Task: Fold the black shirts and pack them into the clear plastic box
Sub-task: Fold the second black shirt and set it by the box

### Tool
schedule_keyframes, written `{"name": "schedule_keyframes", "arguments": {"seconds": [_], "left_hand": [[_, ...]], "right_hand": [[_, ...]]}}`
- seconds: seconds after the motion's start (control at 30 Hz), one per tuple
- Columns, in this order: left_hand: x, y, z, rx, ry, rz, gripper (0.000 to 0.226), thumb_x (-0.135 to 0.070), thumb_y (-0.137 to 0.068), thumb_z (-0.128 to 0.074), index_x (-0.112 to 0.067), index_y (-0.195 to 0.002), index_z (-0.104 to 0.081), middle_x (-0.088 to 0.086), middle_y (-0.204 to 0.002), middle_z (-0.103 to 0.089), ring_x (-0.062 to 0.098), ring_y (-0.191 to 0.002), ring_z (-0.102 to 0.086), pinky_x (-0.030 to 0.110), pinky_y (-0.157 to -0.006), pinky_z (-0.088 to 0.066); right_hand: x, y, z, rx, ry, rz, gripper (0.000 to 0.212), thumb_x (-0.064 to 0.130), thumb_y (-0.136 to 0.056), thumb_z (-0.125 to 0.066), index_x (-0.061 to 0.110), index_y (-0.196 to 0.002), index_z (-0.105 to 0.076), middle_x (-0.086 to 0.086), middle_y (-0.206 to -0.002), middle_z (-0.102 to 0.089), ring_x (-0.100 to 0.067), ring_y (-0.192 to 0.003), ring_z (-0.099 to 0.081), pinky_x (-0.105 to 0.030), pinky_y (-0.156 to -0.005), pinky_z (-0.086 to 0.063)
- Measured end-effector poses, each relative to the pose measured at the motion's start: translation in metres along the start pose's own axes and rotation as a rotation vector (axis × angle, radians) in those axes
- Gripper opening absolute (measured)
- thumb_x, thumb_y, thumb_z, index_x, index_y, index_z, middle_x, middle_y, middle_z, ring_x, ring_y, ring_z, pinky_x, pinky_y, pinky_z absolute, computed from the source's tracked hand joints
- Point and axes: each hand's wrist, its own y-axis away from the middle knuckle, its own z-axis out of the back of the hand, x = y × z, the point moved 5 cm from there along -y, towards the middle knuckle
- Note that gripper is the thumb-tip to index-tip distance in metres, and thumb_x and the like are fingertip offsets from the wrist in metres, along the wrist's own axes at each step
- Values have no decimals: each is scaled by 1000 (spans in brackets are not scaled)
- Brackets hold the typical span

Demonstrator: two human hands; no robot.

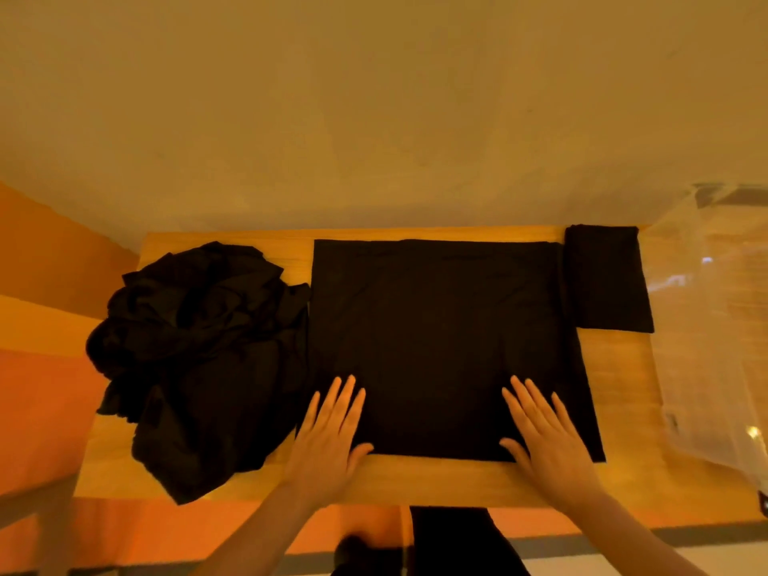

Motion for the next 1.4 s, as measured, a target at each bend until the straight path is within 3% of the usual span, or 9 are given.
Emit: {"name": "schedule_keyframes", "arguments": {"seconds": [0.17, 0.53, 0.67, 0.77, 0.83, 0.97, 1.1, 1.23, 1.4], "left_hand": [[11, 24, -8, 39, -23, -17, 69, -54, -95, -3, -11, -148, -9, 10, -156, -3, 22, -144, 10, 39, -113, -3], [-6, 65, -27, 12, -43, -102, 76, -59, -86, -30, -8, -142, -23, 10, -146, -35, 20, -144, 9, 39, -112, -3], [-1, 70, -28, -37, -48, -143, 77, -46, -83, -35, -14, -148, -10, 7, -141, -43, 18, -144, 10, 36, -112, -2], [-3, 76, -31, -103, -55, -208, 81, -35, -72, -74, -15, -138, -33, 5, -130, -56, 23, -138, -26, 34, -111, -5], [-4, 77, -34, -120, -62, -209, 79, -25, -51, -90, -14, -122, -57, 4, -119, -65, 22, -119, -54, 32, -110, -13], [-5, 82, -22, -280, -66, -264, 41, -23, -56, -86, -20, -95, -74, -3, -100, -72, 12, -94, -68, 26, -82, -53], [7, 74, 16, -152, 71, -185, 33, -17, -49, -90, -25, -77, -75, -7, -77, -73, 7, -68, -70, 19, -51, -54], [27, 47, 91, -178, 248, -34, 32, -31, -90, -49, -12, -103, -70, 6, -106, -70, 24, -100, -64, 33, -83, -47], [45, 13, 220, -400, 304, 28, 24, -15, -93, -52, -6, -109, -67, 15, -111, -67, 32, -107, -59, 36, -91, -41]], "right_hand": [[-9, 32, -12, -19, 24, 18, 63, 55, -96, -10, 23, -148, 2, 2, -154, -15, -12, -144, 3, -35, -114, -6], [-1, 78, -27, 19, 36, 54, 69, 62, -93, -14, 23, -149, -1, 1, -156, -10, -12, -144, 2, -33, -113, -6], [-6, 84, -28, 19, 24, 14, 58, 52, -97, -9, 20, -141, -29, -1, -142, -36, -9, -144, -3, -28, -113, -7], [-6, 89, -33, -105, 68, 34, 54, 41, -100, -15, 12, -127, -52, -8, -131, -54, -20, -129, -42, -31, -113, -11], [-3, 94, -33, -251, 140, 87, 31, 19, -92, -46, 11, -119, -59, -11, -122, -62, -25, -116, -56, -31, -111, -21], [-2, 100, -21, -291, 55, 65, 60, -13, -42, -84, 11, -96, -73, -8, -103, -71, -22, -93, -69, -38, -82, -53], [-2, 85, 18, -136, -32, 7, 36, -4, -72, -73, 7, -105, -69, -9, -103, -71, -22, -94, -68, -31, -81, -53], [-12, 62, 76, -33, -240, -199, 31, 14, -94, -51, 9, -124, -57, -9, -120, -63, -21, -108, -60, -19, -80, -42], [-17, 40, 189, -257, -318, -248, 27, 16, -93, -51, 11, -118, -61, -8, -120, -61, -26, -110, -56, -33, -95, -42]]}}
